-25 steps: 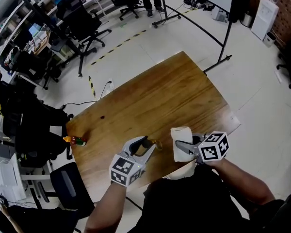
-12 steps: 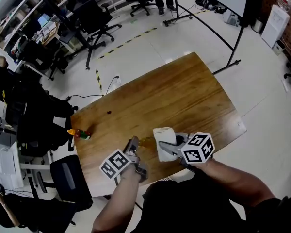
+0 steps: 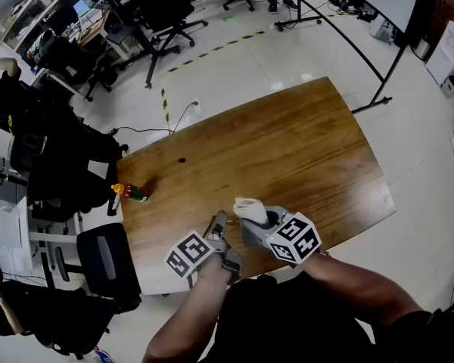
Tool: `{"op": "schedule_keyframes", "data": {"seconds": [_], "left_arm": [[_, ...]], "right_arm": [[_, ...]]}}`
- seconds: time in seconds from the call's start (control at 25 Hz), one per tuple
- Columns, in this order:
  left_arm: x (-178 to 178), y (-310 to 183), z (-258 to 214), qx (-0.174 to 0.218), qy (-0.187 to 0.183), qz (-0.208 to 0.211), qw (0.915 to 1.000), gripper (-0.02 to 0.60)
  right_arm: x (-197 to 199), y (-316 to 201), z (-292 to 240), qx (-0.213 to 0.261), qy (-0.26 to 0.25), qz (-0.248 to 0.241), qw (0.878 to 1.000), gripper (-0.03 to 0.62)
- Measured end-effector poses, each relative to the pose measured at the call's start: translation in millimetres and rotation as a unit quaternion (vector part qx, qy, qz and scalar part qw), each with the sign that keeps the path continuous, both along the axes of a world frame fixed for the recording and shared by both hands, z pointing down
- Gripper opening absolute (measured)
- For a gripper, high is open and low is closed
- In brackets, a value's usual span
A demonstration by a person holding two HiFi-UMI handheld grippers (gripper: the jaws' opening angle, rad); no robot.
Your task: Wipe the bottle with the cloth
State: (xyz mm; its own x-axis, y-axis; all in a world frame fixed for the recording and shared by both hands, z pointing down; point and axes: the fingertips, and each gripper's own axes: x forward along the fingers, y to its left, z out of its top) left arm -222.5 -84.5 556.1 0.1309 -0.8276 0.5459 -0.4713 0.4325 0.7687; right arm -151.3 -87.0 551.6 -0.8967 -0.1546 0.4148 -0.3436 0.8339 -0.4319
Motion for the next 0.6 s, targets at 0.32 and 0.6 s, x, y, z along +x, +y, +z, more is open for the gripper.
{"op": "schedule_keyframes", "data": {"seconds": [0.32, 0.6], "left_arm": [[-9.5, -0.2, 5.0, -0.004, 0.006, -0.018, 0.9998, 0.176], [-9.4, -0.2, 4.2, -0.002, 0.001, -0.023, 0.9997, 0.176]], "right_arm": [[41.3, -21.1, 39.9, -0.019, 0.045, 0.033, 0.998, 0.074], [70.4, -31.4, 59.4, -0.021, 0.07, 0.057, 0.996, 0.073]]}}
